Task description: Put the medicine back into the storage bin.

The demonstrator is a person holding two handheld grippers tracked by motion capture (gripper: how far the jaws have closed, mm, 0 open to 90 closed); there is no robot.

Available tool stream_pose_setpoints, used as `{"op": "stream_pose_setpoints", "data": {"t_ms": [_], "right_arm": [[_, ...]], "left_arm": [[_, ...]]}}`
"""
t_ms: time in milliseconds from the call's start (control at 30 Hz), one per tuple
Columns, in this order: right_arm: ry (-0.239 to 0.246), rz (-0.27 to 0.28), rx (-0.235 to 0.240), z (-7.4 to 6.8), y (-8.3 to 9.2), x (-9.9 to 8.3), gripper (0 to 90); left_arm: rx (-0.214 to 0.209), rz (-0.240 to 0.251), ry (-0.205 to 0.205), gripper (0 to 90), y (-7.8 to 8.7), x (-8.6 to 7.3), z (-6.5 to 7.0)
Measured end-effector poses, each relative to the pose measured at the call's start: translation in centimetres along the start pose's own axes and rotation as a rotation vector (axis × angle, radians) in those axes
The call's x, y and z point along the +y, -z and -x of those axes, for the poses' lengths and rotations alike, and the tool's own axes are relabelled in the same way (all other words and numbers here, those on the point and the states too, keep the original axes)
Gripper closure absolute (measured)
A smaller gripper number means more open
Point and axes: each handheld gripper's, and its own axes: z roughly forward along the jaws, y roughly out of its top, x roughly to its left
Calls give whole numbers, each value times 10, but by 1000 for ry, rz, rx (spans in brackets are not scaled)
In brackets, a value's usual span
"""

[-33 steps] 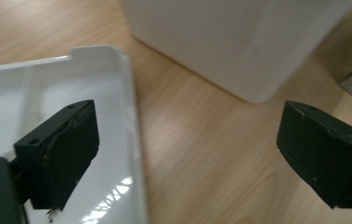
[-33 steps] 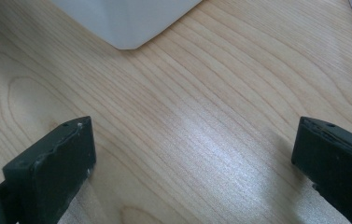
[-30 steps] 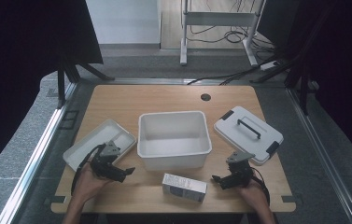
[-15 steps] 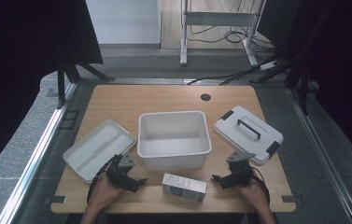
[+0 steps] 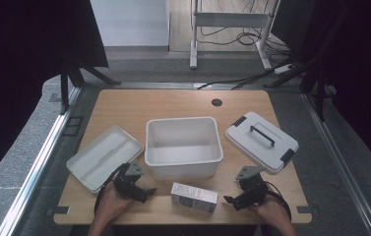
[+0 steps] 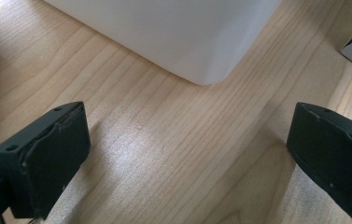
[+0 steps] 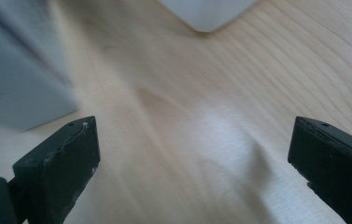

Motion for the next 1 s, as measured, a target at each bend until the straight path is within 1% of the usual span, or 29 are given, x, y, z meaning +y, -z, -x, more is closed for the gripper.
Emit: {"op": "stream_pose_setpoints", "data": {"t_ms": [67, 167, 300, 367, 400, 467, 500, 533, 600, 700, 767, 833, 933, 1000], "right_arm": [[26, 1, 20, -8, 7, 3, 18], [62, -5, 63, -20, 14, 9, 17], [102, -48, 108, -36, 16, 18, 19], [121, -76, 139, -43, 16, 25, 20], [136, -92, 152, -46, 17, 29, 27], [176, -122, 161, -54, 17, 40, 54], [188, -131, 165, -56, 17, 44, 67], [201, -143, 168, -59, 17, 50, 89], [228, -173, 189, -65, 14, 63, 142], [261, -225, 186, -72, 8, 79, 167], [296, -267, 183, -77, 1, 90, 211], [311, -301, 179, -81, -5, 98, 247], [340, -358, 174, -81, -16, 107, 321], [344, -386, 182, -80, -21, 109, 368]], "left_arm": [[3, -2, -1, 0, 0, 0, 0], [9, 2, 8, 0, 0, 0, 0], [13, 2, 14, 0, 0, 0, -1], [13, 1, 12, 0, 0, 0, -1], [13, 1, 12, 0, 0, 0, -1], [13, 1, 12, 0, 0, 0, -1], [13, 1, 12, 0, 0, 0, -1], [13, 0, 12, 0, 0, 0, -1], [13, 0, 12, 0, 0, 0, -1], [13, 0, 13, 0, 0, 0, -1], [13, 1, 14, 0, 0, 0, -1], [14, 1, 14, 0, 0, 0, -1], [14, 2, 15, 0, 0, 0, -1], [15, 2, 15, 0, 0, 0, -1]]}}
